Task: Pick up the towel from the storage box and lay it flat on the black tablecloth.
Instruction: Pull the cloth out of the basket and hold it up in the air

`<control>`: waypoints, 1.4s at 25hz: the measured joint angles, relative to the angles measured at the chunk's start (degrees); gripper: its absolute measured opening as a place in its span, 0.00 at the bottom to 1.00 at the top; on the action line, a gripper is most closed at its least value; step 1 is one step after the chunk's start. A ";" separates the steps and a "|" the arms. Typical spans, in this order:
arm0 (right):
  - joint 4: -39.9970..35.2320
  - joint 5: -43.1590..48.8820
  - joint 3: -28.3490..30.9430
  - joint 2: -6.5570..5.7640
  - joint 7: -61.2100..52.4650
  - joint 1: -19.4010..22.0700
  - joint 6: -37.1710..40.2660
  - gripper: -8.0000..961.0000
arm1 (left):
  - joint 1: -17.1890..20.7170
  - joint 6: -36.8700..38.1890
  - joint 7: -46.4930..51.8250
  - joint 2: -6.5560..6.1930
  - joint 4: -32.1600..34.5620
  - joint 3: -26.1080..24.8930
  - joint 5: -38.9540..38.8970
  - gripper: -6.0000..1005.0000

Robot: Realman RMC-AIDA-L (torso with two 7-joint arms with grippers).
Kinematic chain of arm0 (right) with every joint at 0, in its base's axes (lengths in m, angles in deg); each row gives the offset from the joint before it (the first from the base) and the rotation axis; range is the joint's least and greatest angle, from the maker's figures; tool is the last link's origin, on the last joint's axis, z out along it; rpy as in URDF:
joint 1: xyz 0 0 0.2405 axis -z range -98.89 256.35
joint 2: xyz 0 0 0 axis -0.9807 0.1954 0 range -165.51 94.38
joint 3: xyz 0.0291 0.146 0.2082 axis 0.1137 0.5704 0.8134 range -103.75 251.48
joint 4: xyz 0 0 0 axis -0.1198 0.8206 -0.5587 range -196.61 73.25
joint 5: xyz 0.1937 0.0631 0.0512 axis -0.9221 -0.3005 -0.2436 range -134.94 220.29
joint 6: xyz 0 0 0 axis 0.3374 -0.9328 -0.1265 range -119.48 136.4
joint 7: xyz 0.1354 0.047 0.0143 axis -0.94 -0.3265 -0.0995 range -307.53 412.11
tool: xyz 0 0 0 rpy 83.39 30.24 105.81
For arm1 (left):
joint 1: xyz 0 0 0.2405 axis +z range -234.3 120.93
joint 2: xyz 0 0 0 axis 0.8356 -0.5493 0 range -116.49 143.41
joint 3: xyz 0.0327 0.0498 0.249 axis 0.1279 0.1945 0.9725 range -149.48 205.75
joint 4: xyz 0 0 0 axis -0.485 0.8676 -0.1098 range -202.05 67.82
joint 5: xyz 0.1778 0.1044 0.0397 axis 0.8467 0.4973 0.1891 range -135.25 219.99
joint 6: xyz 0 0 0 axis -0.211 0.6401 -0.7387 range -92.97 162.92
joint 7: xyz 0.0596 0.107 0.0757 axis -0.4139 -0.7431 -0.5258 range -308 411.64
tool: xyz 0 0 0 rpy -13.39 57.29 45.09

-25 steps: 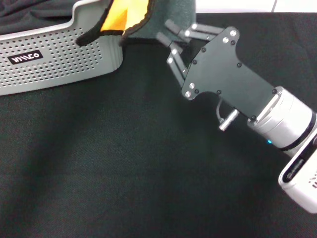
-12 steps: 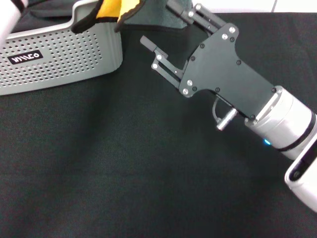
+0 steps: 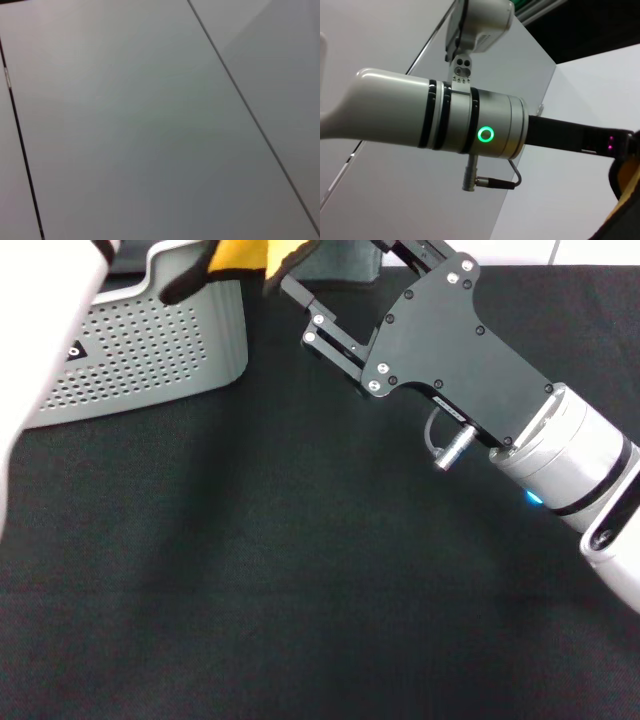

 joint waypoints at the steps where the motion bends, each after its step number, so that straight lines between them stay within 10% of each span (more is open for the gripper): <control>1: -0.05 -0.13 -0.01 0.00 -0.68 0.10 0.13 0.65 | -0.39 -1.87 0.03 -0.02 -0.64 0.93 0.00 0.02; 27: -0.09 -4.68 -0.77 0.01 -17.97 3.94 11.43 0.65 | -2.56 -8.44 0.32 -0.16 -3.98 3.59 0.62 0.02; 35: 3.13 -5.13 3.59 0.00 -30.85 -0.43 6.31 0.65 | -4.04 -8.62 0.41 -0.15 -5.14 4.19 0.67 0.02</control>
